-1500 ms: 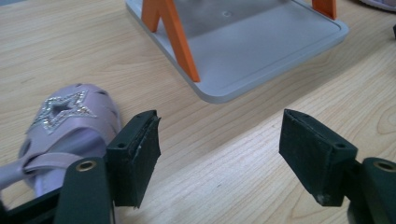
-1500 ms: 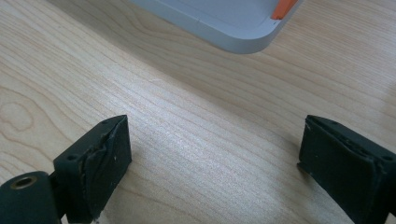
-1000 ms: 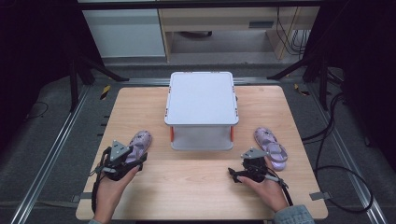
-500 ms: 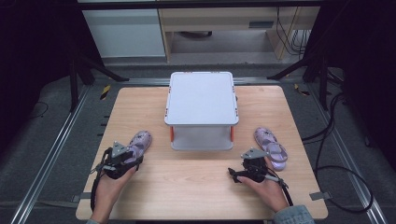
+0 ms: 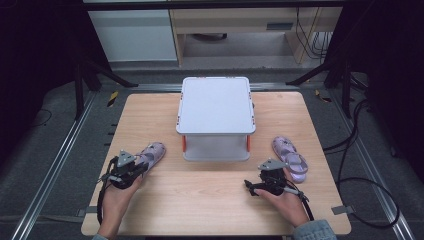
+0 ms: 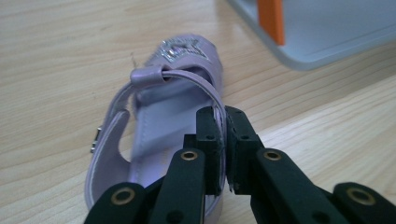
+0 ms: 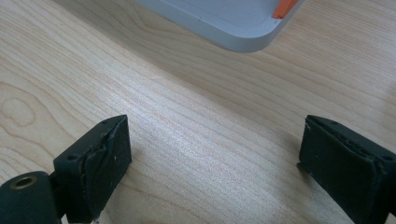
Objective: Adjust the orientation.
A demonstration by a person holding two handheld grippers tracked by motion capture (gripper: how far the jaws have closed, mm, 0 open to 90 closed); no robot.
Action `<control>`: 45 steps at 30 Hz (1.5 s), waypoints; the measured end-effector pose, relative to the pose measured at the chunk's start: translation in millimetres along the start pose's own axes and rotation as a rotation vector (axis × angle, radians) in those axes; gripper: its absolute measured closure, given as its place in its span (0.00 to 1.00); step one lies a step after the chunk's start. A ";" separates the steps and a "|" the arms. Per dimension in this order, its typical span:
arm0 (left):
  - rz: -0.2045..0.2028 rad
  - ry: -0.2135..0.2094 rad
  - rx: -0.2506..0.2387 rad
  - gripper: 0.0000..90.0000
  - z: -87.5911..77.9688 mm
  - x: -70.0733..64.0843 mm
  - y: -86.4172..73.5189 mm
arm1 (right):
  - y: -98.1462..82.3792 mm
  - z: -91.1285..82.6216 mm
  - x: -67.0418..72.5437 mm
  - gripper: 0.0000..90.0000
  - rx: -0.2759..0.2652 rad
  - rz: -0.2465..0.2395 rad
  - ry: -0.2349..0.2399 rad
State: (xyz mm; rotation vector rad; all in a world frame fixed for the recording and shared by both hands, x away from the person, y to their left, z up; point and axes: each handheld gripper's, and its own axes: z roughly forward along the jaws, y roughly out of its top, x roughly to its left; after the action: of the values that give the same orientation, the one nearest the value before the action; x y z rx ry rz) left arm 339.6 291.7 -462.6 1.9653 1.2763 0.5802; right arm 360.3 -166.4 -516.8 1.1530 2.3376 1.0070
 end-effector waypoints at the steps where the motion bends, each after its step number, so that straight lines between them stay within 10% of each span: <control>1: 0.000 0.000 0.000 0.94 0.0 0.0 0.0 | 0.0 0.0 0.0 0.10 0.000 0.000 0.000; 8: 0.105 -0.130 -0.050 0.94 -23.2 -53.7 5.5 | -0.1 -0.1 -0.2 0.10 0.000 -0.001 0.002; 15: 0.135 -0.250 -0.064 0.94 -11.6 -96.9 10.2 | -0.2 -0.2 -0.1 0.10 0.000 0.000 0.001; 23: 0.204 -0.290 -0.030 0.94 5.2 -130.8 6.9 | -0.2 -0.2 -0.1 0.10 0.000 -0.001 0.002; 29: 0.220 -0.310 0.002 0.92 11.7 -140.3 -0.4 | -0.3 -0.3 -0.1 0.10 0.000 -0.002 0.002; 34: 0.236 -0.312 0.005 0.69 9.3 -145.1 -2.9 | -0.4 -0.4 -0.2 0.10 0.000 -0.002 0.002; 40: 0.196 -0.336 -0.067 0.63 -15.3 -126.9 4.5 | -0.6 -0.6 -0.3 0.10 0.000 -0.003 0.003; 45: 0.152 -0.264 -0.090 0.64 -16.4 -107.6 4.9 | -0.6 -0.6 -0.4 0.10 0.000 -0.004 0.004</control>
State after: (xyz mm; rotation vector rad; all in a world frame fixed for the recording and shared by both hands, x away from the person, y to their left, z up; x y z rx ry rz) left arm 286.9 197.5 -447.3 1.9989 0.9301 0.4259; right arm 359.8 -167.2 -516.9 1.1474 2.3416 1.0090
